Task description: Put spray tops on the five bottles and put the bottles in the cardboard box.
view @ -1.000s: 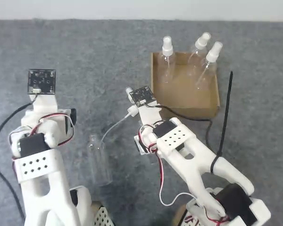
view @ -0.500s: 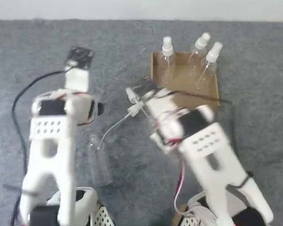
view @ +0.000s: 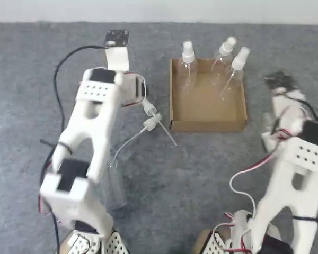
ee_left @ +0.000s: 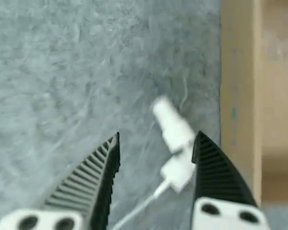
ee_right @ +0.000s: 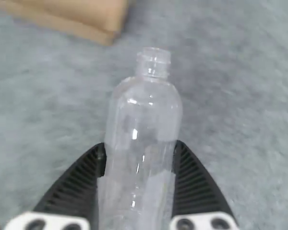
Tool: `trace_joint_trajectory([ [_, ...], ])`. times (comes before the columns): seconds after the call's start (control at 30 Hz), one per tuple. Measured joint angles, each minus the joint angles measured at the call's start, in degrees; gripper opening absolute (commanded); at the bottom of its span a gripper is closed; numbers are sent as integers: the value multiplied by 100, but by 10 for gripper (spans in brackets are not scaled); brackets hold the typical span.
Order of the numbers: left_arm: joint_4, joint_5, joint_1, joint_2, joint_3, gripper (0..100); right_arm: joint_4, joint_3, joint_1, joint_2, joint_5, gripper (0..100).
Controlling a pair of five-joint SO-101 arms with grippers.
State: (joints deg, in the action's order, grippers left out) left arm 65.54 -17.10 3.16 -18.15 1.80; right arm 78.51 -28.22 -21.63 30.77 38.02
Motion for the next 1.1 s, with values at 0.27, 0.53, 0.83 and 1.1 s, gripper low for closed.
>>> trace_joint_trajectory([
  [0.27, 88, -756, 62, -1899, 1547, 221, -1442, -844, -932, -149, 536, 10],
  [0.53, 949, -844, 123, -2919, 2716, 205, -1943, -844, -1037, -1081, 607, 10],
  [0.83, 1723, -185, 167, -3516, 3789, 127, -1987, -844, -1037, -1240, 607, 10],
  [1.1, 2646, 273, 141, -3622, 4932, 131, -1987, -844, -1037, -1240, 607, 10],
])
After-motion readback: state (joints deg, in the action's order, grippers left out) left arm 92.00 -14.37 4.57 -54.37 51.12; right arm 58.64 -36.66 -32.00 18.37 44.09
